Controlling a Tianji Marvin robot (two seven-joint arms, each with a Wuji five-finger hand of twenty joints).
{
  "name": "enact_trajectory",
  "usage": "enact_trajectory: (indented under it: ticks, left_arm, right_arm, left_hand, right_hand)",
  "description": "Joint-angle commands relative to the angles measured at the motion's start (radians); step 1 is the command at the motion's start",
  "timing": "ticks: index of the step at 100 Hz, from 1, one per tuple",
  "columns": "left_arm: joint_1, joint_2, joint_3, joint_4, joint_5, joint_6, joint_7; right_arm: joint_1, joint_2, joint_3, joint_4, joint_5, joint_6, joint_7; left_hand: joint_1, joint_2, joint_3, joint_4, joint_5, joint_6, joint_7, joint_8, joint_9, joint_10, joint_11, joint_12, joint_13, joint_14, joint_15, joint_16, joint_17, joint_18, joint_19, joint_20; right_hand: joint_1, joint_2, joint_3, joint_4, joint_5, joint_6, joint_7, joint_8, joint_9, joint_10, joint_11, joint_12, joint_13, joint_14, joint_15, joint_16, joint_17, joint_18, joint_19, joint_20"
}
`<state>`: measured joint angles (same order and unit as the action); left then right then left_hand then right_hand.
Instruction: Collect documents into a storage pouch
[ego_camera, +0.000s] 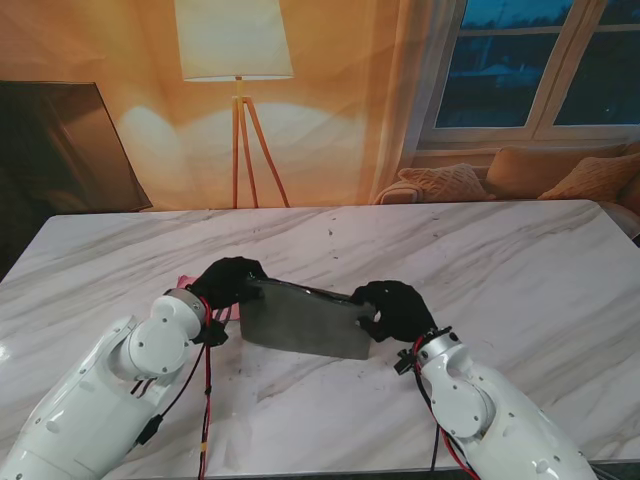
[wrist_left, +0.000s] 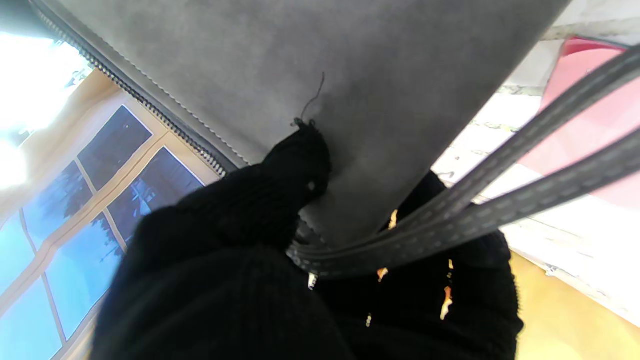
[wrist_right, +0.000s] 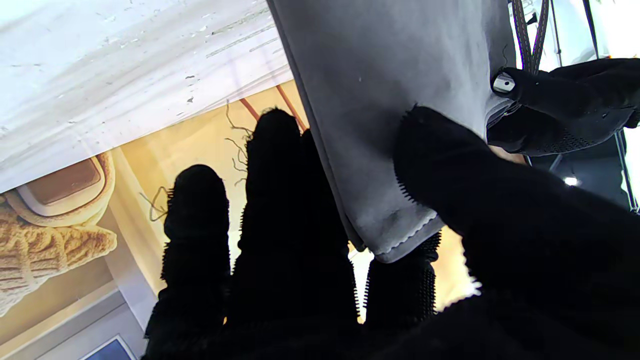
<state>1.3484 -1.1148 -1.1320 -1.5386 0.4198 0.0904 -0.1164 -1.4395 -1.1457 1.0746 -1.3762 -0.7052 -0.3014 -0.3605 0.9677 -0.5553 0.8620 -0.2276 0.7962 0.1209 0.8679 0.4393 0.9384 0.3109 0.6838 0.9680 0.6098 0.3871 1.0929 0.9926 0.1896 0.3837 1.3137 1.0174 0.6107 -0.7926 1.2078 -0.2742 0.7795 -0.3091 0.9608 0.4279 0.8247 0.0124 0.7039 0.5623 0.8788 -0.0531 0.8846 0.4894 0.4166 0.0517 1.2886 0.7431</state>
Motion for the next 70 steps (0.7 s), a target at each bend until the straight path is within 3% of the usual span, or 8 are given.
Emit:
enact_trajectory:
  ticks: [1,5,15,20,32,49,70]
  left_arm:
    - [0.008,0.0,-0.008,-0.008,-0.006,0.005,-0.005]
    - [0.011,0.001,-0.009,-0.008,-0.009,0.006,-0.009]
    - [0.018,0.005,-0.016,-0.01,-0.013,0.004,-0.025]
    - [0.023,0.008,-0.023,-0.014,-0.014,0.003,-0.035]
    - [0.041,0.019,-0.052,-0.038,0.004,-0.004,-0.07]
    - [0.076,0.034,-0.107,-0.081,0.026,-0.012,-0.117]
    - [0.106,0.042,-0.167,-0.113,0.063,-0.014,-0.139]
  right_arm:
    - [-0.002,-0.007,-0.007,0.013,-0.008,0.016,-0.011]
    - [-0.001,-0.008,-0.009,0.014,-0.008,0.018,-0.019]
    - [-0.005,-0.011,-0.008,0.009,0.0,0.029,-0.02]
    - [-0.007,-0.012,-0.007,0.006,0.006,0.033,-0.02]
    - [-0.005,-0.015,-0.01,0.008,0.01,0.034,-0.027]
    - [-0.008,-0.016,-0.011,-0.003,0.025,0.036,-0.018]
    - [-0.007,-0.016,-0.012,-0.002,0.028,0.028,-0.013]
  left_hand:
    - [-0.008,0.039,-0.013,0.014,0.032,0.025,-0.027,-0.029,-0.002,0.01,-0.01,-0.029,-0.002,0.118,-0.018,-0.018,-0.039,-0.028,-0.015,-0.001]
    - [-0.036,0.048,-0.035,0.03,0.028,0.029,-0.056,-0.043,-0.034,0.032,-0.019,-0.066,-0.02,0.117,-0.052,-0.039,-0.056,-0.036,-0.03,-0.026]
    - [-0.089,0.055,-0.058,0.053,-0.01,0.03,-0.147,-0.032,-0.12,0.021,-0.06,-0.192,-0.081,0.104,-0.16,-0.113,-0.11,-0.053,-0.066,-0.135]
    - [-0.115,0.062,-0.065,0.063,-0.041,0.028,-0.2,-0.026,-0.176,0.014,-0.084,-0.313,-0.115,0.094,-0.221,-0.149,-0.141,-0.058,-0.084,-0.183]
    - [-0.213,0.116,-0.055,0.096,-0.1,0.019,-0.339,0.011,-0.278,-0.008,-0.18,-0.401,-0.188,0.058,-0.353,-0.216,-0.209,-0.072,-0.154,-0.272]
    - [-0.289,0.182,-0.079,0.156,-0.133,0.021,-0.424,0.005,-0.343,-0.018,-0.223,-0.423,-0.237,0.038,-0.424,-0.233,-0.248,-0.077,-0.23,-0.298]
    - [-0.317,0.212,-0.14,0.159,-0.146,0.016,-0.458,-0.006,-0.362,-0.018,-0.243,-0.43,-0.249,0.039,-0.446,-0.235,-0.26,-0.075,-0.253,-0.295]
  right_hand:
    - [0.033,-0.008,0.013,-0.012,0.083,0.038,0.052,-0.03,0.112,0.01,0.004,0.034,0.081,0.009,0.074,-0.017,0.062,-0.001,0.08,0.018]
    - [0.051,0.002,0.012,-0.01,0.115,0.045,0.065,-0.045,0.169,0.011,-0.003,0.038,0.123,0.012,0.103,-0.031,0.102,0.001,0.113,0.013]
    - [0.101,0.062,-0.012,-0.005,0.174,0.055,0.088,-0.071,0.237,0.021,-0.004,0.036,0.18,0.016,0.141,-0.044,0.153,0.001,0.164,0.0]
    - [0.117,0.076,-0.018,-0.001,0.183,0.058,0.095,-0.073,0.254,0.028,-0.001,0.035,0.202,0.012,0.158,-0.043,0.177,0.0,0.184,-0.003]
    - [0.127,0.089,-0.022,0.002,0.197,0.077,0.1,-0.069,0.294,0.047,0.003,0.022,0.251,0.005,0.183,-0.039,0.226,-0.002,0.214,-0.011]
    - [0.134,0.107,-0.021,0.0,0.183,0.099,0.107,-0.037,0.276,0.043,0.021,0.036,0.249,-0.007,0.214,-0.019,0.223,-0.008,0.228,-0.024]
    - [0.13,0.104,-0.016,-0.001,0.179,0.114,0.108,-0.027,0.274,0.049,0.03,0.035,0.265,-0.021,0.249,0.003,0.239,-0.011,0.244,-0.027]
